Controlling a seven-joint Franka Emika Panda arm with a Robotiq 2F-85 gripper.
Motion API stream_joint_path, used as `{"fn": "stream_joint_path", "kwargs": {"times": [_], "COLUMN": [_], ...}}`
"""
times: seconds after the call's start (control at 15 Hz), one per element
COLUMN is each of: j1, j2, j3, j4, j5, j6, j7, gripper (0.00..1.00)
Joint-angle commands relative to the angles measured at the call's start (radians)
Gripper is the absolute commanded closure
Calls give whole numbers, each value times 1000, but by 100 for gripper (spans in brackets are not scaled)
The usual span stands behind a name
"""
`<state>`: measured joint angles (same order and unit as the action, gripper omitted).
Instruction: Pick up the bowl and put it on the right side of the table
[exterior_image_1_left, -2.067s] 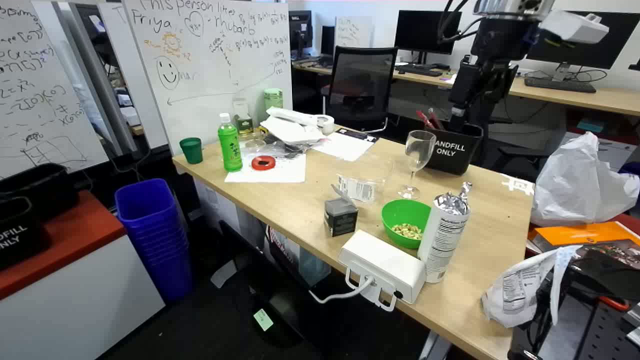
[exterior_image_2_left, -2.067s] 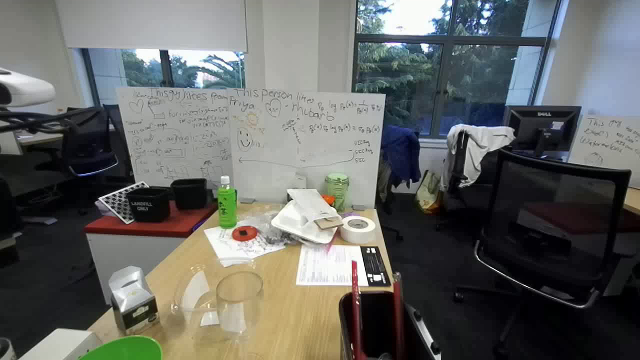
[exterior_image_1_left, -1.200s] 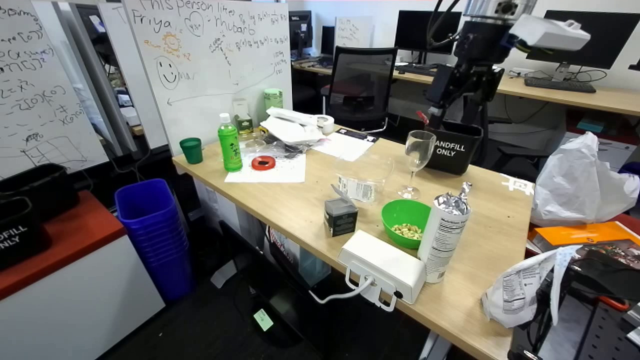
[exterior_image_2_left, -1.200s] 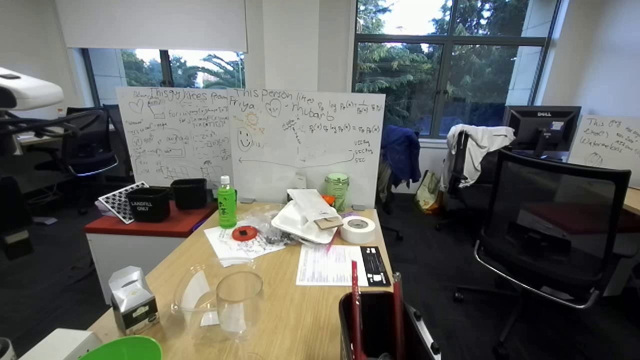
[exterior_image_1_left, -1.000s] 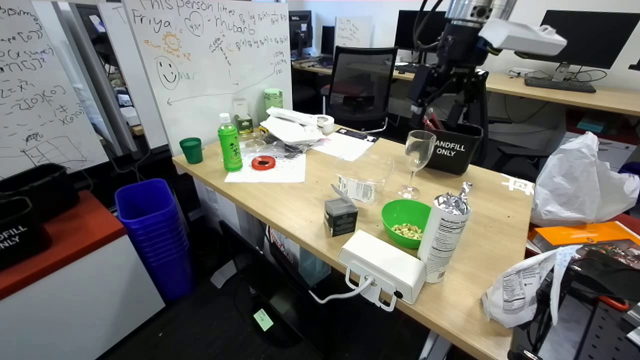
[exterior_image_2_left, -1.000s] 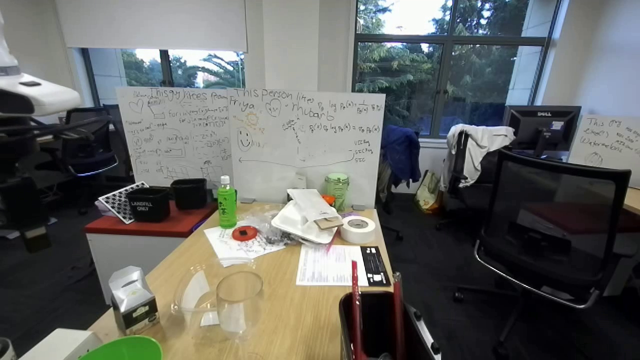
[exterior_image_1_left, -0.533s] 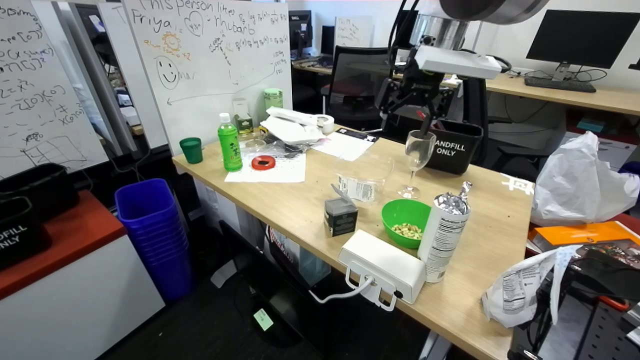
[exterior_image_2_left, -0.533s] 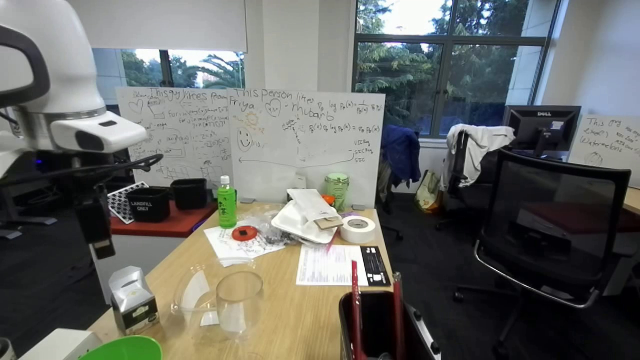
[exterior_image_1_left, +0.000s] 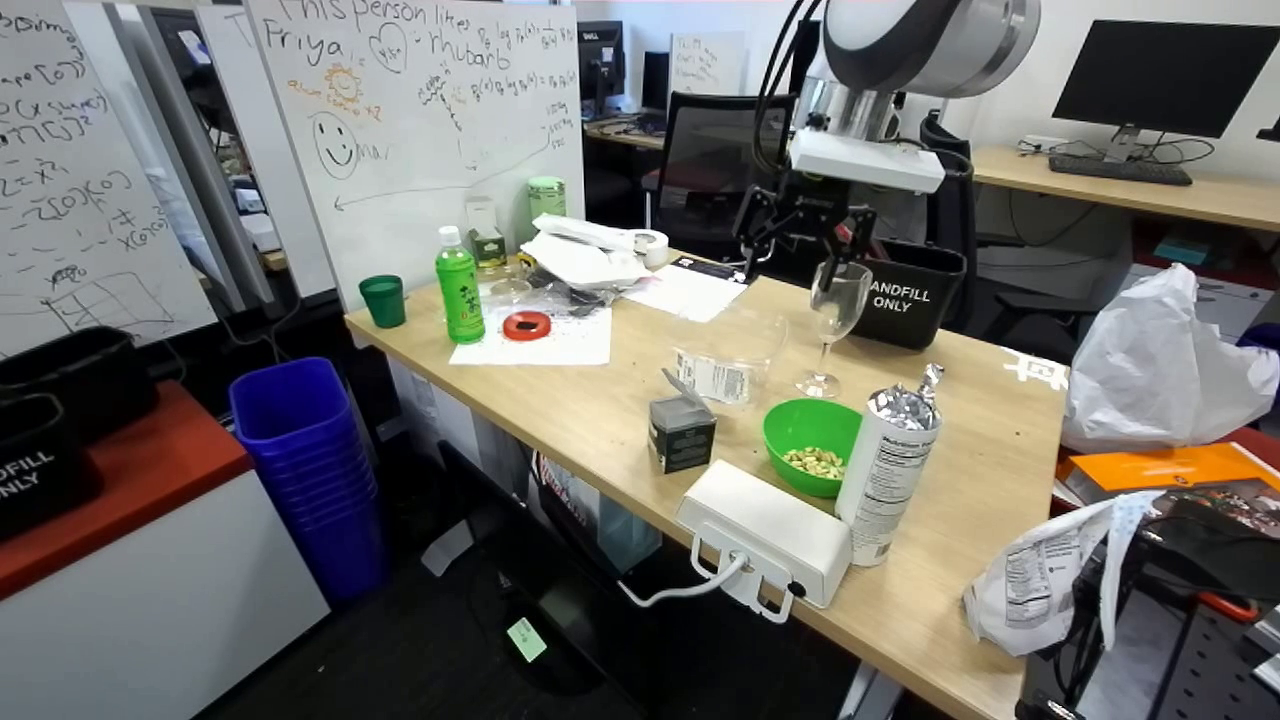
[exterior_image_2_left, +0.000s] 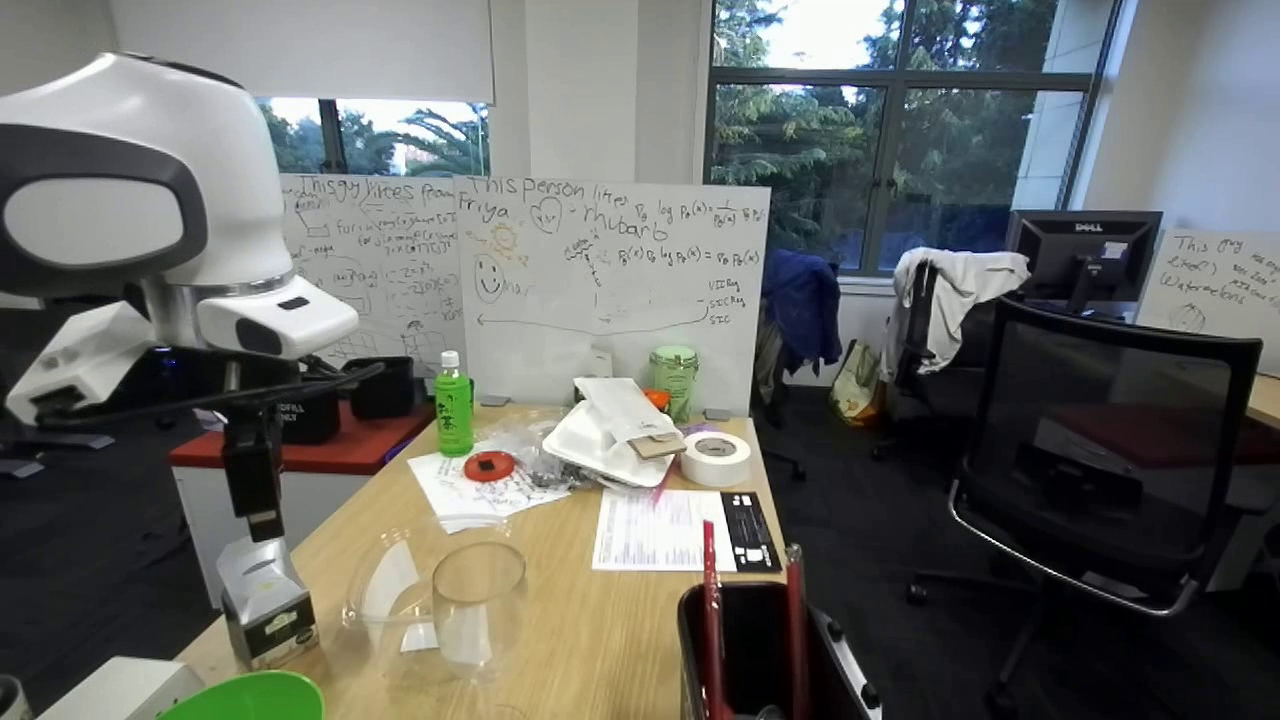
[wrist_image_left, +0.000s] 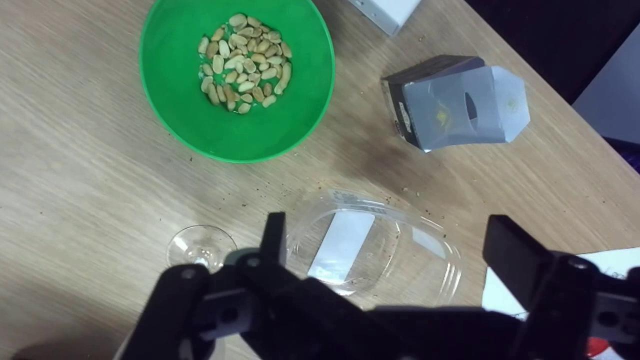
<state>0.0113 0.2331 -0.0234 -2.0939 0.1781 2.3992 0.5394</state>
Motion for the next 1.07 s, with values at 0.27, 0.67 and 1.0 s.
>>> {"fn": "stream_joint_path", "kwargs": {"times": [0.27,0.67,1.0], "j1": [2,-47,-87], "j2": [39,157,268], "j3": [-17,-14,-1], "j4": [4,28,79], "j5": [32,240,404], "j6": [32,82,115], "j7": [41,30,23], "gripper": [0,0,0]}}
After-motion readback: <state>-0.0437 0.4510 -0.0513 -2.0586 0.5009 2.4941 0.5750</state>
